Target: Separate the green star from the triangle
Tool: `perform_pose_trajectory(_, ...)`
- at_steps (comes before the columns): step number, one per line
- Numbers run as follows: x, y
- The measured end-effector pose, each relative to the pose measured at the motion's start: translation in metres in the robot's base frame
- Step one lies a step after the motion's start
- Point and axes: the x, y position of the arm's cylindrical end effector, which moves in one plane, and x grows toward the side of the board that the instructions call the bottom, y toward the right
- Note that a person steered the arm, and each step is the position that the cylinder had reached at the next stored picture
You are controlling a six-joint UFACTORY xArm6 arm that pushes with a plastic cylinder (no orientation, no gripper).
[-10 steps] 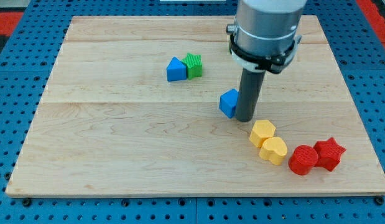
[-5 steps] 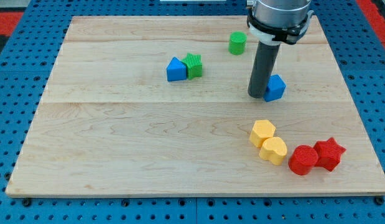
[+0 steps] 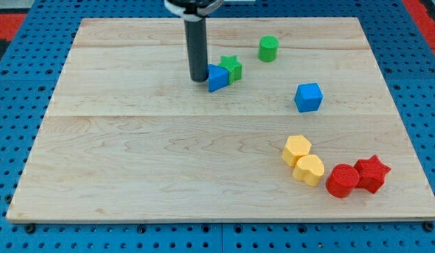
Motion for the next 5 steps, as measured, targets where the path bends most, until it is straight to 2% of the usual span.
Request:
perform_pose_trajectory(1, -0.038, 0.002)
perform_pose_trajectory(2, -0.03, 0.03)
perform_pose_trajectory(3, 0.006, 0.08)
perform_pose_trajectory(4, 0.007, 0.071)
perform_pose_trajectory(5, -0.017, 0.009)
